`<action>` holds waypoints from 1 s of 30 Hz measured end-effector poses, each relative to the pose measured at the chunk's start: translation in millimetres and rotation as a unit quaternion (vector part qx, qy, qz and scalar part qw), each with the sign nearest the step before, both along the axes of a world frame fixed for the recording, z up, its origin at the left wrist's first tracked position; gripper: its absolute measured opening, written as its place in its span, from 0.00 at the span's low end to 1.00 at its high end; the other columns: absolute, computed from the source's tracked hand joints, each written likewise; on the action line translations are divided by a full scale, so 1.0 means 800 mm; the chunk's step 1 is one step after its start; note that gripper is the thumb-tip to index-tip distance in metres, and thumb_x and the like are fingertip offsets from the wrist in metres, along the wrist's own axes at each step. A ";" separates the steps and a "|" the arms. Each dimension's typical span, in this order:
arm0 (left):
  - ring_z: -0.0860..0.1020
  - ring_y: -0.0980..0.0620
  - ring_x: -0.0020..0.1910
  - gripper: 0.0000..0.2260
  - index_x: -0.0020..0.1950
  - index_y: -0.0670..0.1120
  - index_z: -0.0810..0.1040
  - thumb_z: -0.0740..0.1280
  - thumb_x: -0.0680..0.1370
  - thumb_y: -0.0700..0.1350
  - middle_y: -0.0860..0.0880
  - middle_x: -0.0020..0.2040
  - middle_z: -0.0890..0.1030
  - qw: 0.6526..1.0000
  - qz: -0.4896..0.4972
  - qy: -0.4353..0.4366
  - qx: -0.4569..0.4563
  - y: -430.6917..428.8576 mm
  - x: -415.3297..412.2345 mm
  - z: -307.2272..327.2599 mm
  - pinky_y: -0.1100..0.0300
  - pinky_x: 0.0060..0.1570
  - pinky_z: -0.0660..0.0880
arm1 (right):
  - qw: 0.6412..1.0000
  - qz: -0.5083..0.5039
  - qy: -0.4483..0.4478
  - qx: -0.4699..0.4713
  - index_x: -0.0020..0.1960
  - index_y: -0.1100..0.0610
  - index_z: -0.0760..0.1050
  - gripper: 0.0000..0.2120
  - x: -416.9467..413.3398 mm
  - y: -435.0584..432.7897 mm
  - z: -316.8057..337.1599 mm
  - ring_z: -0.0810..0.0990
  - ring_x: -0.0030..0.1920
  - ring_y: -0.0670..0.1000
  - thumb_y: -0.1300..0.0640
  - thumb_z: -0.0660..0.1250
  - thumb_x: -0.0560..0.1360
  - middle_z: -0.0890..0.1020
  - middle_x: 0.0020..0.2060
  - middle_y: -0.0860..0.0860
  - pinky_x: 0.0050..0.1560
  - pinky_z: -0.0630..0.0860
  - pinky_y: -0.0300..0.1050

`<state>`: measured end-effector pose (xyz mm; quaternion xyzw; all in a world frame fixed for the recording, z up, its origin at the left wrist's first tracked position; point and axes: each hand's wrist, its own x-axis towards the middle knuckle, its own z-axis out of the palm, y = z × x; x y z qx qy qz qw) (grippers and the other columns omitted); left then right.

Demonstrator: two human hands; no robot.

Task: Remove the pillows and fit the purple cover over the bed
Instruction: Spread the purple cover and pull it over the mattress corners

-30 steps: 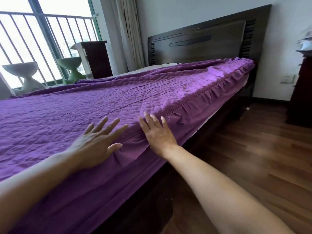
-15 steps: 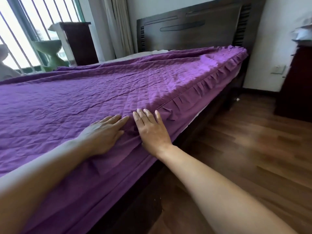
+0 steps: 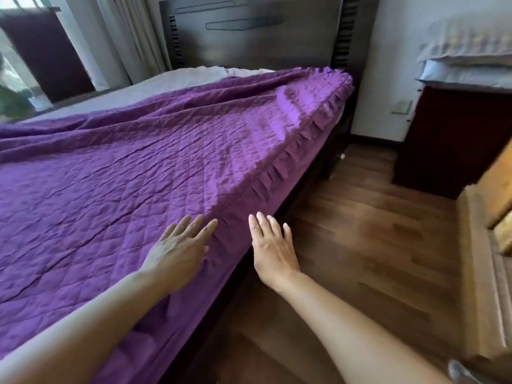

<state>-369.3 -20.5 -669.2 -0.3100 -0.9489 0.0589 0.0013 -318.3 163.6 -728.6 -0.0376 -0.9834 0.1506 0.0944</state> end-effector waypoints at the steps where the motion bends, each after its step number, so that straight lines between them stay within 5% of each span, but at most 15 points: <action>1: 0.43 0.49 0.77 0.26 0.76 0.54 0.42 0.51 0.82 0.50 0.51 0.78 0.46 1.000 -0.005 -0.004 -0.004 0.005 -0.003 0.000 0.53 0.74 0.45 | 1.000 -0.014 -0.012 -0.008 0.77 0.55 0.42 0.32 -0.005 0.008 -0.002 0.47 0.76 0.54 0.64 0.55 0.78 0.49 0.77 0.53 0.73 0.46 0.57; 12: 0.43 0.48 0.77 0.26 0.76 0.54 0.41 0.51 0.82 0.52 0.50 0.78 0.46 0.998 -0.047 -0.016 0.032 0.111 -0.133 -0.014 0.52 0.74 0.45 | 0.997 -0.065 -0.012 0.032 0.77 0.52 0.46 0.28 -0.121 0.124 0.010 0.50 0.75 0.53 0.59 0.54 0.81 0.53 0.76 0.51 0.72 0.50 0.58; 18: 0.46 0.44 0.76 0.31 0.76 0.55 0.41 0.54 0.79 0.60 0.49 0.78 0.46 0.995 -0.058 0.045 -0.067 0.150 -0.177 -0.045 0.48 0.72 0.50 | 0.994 -0.104 -0.019 -0.007 0.76 0.52 0.52 0.24 -0.166 0.148 -0.048 0.54 0.74 0.53 0.55 0.53 0.81 0.58 0.74 0.51 0.71 0.52 0.57; 20: 0.53 0.41 0.76 0.32 0.76 0.54 0.52 0.60 0.76 0.61 0.45 0.77 0.53 0.991 -0.073 0.086 -0.077 0.163 -0.188 -0.065 0.42 0.70 0.57 | 0.994 -0.105 -0.004 -0.006 0.76 0.52 0.52 0.25 -0.176 0.161 -0.088 0.54 0.74 0.53 0.56 0.55 0.81 0.58 0.75 0.51 0.71 0.52 0.57; 23: 0.72 0.36 0.65 0.32 0.63 0.49 0.77 0.76 0.62 0.58 0.40 0.65 0.75 0.975 -0.121 0.166 -0.086 0.184 -0.202 -0.086 0.34 0.55 0.71 | 0.994 -0.104 0.025 -0.012 0.76 0.52 0.53 0.26 -0.198 0.183 -0.127 0.54 0.74 0.53 0.57 0.56 0.80 0.58 0.75 0.52 0.70 0.53 0.57; 30: 0.70 0.39 0.67 0.24 0.59 0.52 0.80 0.75 0.65 0.57 0.40 0.65 0.75 0.930 -0.214 0.233 -0.187 0.241 -0.190 -0.164 0.39 0.67 0.59 | 0.990 -0.069 0.119 -0.024 0.73 0.54 0.62 0.21 -0.223 0.237 -0.193 0.60 0.71 0.54 0.55 0.55 0.81 0.66 0.71 0.51 0.69 0.54 0.56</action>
